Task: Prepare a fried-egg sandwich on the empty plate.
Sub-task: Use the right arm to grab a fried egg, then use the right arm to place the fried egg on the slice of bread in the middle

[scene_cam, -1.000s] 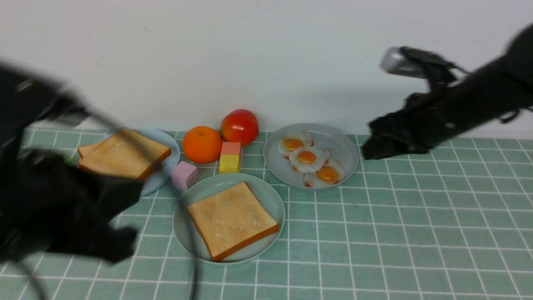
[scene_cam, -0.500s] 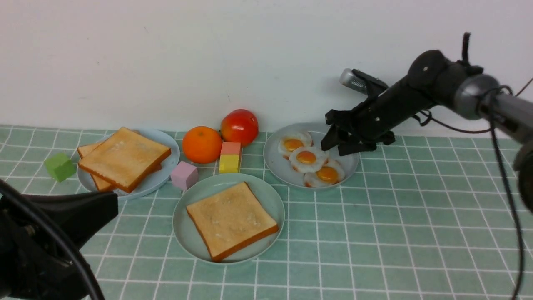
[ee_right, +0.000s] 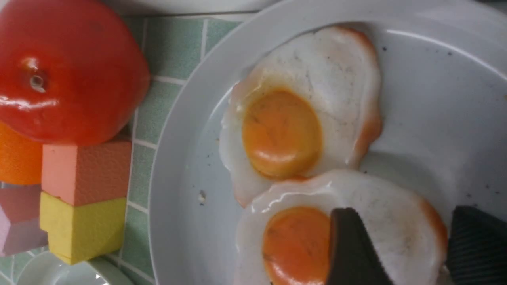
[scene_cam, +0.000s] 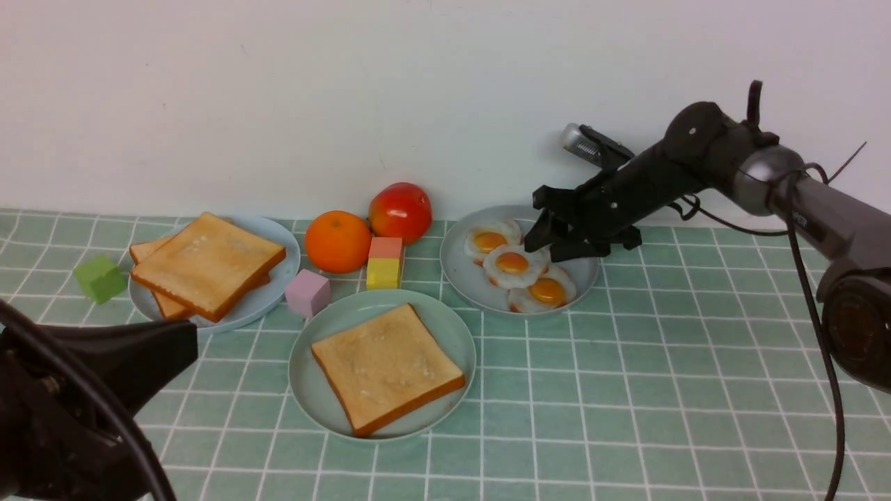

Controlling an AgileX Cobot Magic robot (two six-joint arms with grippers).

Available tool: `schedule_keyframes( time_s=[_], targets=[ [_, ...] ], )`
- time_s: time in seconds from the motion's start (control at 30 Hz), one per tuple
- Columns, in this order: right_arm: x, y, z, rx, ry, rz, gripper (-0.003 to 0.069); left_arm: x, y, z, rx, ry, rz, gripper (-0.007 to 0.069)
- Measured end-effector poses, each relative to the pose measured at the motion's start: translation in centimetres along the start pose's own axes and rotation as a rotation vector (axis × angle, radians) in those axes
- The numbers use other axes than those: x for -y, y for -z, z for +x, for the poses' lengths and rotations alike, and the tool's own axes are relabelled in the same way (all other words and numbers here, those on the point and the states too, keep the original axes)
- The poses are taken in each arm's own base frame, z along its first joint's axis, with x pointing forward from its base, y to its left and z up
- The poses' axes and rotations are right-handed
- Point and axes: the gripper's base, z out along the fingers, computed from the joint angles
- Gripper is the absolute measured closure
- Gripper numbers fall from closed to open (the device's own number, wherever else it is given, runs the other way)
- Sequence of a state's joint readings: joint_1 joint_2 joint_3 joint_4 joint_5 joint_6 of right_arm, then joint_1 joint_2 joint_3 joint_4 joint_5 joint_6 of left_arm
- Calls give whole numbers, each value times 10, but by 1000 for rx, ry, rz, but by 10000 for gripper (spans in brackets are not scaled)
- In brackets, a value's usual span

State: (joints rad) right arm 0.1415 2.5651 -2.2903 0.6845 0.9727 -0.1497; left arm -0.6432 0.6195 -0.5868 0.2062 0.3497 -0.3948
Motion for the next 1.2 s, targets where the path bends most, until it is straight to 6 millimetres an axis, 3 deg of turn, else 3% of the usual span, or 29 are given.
schedule_keyframes(
  time_s=[0.17,0.27,0.33,0.47,0.57,0.63,0.67,0.8,0.93,1.07,1.2],
  targets=[
    [2,-3,1,-5,0,4,425,0,0,0,0,0,0,638],
    [2,-1,0,-1,1,4,563,0,0,0,-1,-1,-1,638],
    [1,1,-1,4,5,5,615,0,0,0,0,-7,-3,638],
    [-8,13,-3,2,37,6,617,-1,0,0,3,-21,-7,638],
    [-27,39,-7,0,99,-11,617,-1,0,1,-8,-26,-13,638],
    [-49,68,-10,4,152,-32,617,-3,0,3,-32,-40,-30,638],
    [-51,71,-10,4,158,-33,617,-3,0,3,-32,-40,-30,638],
    [-91,129,-7,2,248,-73,617,-6,0,6,-66,-79,-62,638],
    [-120,153,4,10,290,-94,617,-7,0,6,-70,-98,-73,638],
    [-149,144,43,-100,337,-123,617,-7,0,6,-69,-100,-73,637],
    [-170,102,89,-183,345,-150,617,-7,0,6,-62,-100,-70,637]
  ],
)
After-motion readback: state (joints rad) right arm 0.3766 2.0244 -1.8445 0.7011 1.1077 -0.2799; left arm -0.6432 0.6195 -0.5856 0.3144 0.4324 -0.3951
